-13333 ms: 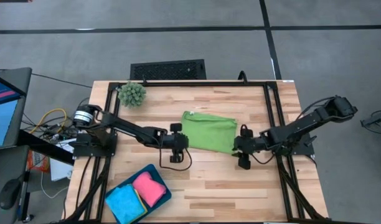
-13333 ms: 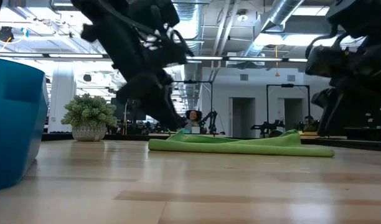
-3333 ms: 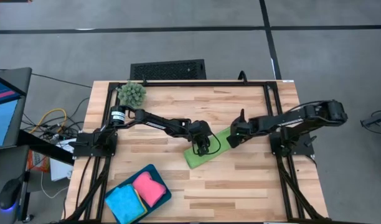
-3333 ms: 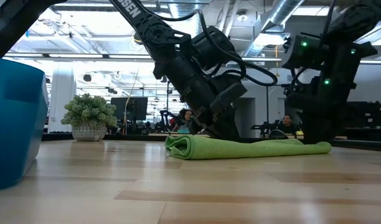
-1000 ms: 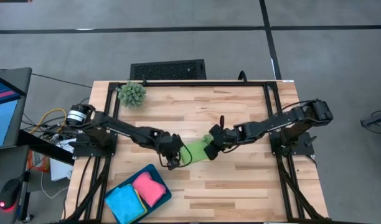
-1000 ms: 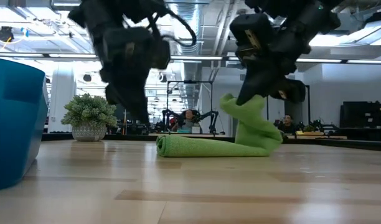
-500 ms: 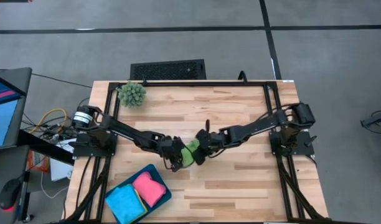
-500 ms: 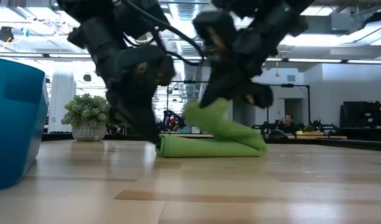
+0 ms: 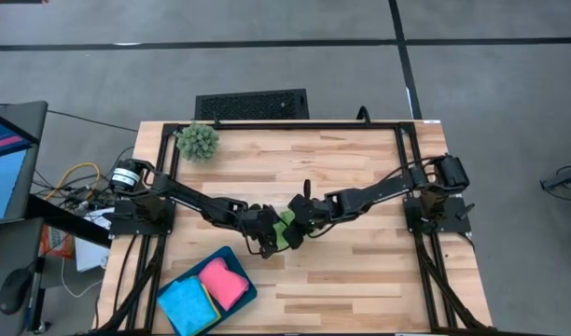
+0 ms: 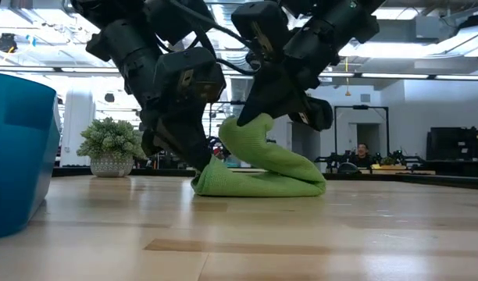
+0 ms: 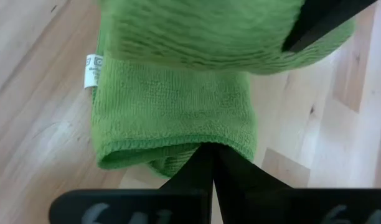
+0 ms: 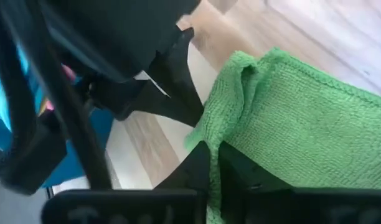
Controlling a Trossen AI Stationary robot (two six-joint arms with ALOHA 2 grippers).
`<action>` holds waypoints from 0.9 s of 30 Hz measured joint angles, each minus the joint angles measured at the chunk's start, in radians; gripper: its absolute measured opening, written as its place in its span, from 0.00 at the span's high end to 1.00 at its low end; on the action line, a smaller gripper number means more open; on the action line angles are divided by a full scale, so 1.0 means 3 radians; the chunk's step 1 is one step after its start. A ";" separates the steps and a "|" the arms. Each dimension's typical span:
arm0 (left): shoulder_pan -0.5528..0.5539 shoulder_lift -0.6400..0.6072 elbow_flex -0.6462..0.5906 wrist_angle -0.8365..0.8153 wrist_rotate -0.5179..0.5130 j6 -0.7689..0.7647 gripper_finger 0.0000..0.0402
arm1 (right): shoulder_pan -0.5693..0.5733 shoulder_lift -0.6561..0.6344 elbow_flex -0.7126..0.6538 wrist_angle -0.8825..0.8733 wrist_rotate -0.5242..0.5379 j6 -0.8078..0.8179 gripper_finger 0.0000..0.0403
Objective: Fold microfiber towels
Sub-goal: Fold the green microfiber towel
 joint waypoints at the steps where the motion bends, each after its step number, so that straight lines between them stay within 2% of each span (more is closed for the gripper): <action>1: 0.0000 0.0000 0.0001 0.0015 0.0004 0.0000 1.00 | -0.0001 0.0012 0.0001 0.0006 0.0008 0.0006 0.89; 5: 0.0000 0.0000 0.0001 0.0040 -0.0001 -0.0016 1.00 | -0.0024 0.0063 -0.0006 -0.0002 -0.0001 0.0027 0.80; 11: 0.0000 0.0000 0.0001 0.0053 -0.0015 -0.0037 1.00 | -0.0024 0.0094 -0.0002 0.0318 -0.0085 0.0032 0.60; 15: 0.0000 0.0000 0.0001 0.0001 0.0143 -0.0058 1.00 | -0.0065 0.0075 -0.0001 0.0326 -0.0074 0.0086 0.52; 18: 0.0000 -0.0050 0.0001 -0.0080 0.0378 -0.0137 1.00 | -0.0074 -0.0038 -0.0003 0.0233 -0.0005 0.0062 0.50; 21: 0.0000 -0.0202 0.0001 -0.0168 0.0530 -0.0144 1.00 | -0.0013 -0.0216 -0.0003 -0.0113 0.0240 -0.0003 0.51; 24: 0.0000 -0.0413 0.0001 -0.0345 0.0527 -0.0149 1.00 | 0.0115 -0.0360 -0.0003 -0.0555 0.0652 -0.0024 0.54; 27: -0.0013 -0.0639 0.0001 -0.0368 0.0349 -0.0211 1.00 | 0.0242 -0.0425 -0.0009 -0.0797 0.0880 0.0006 0.57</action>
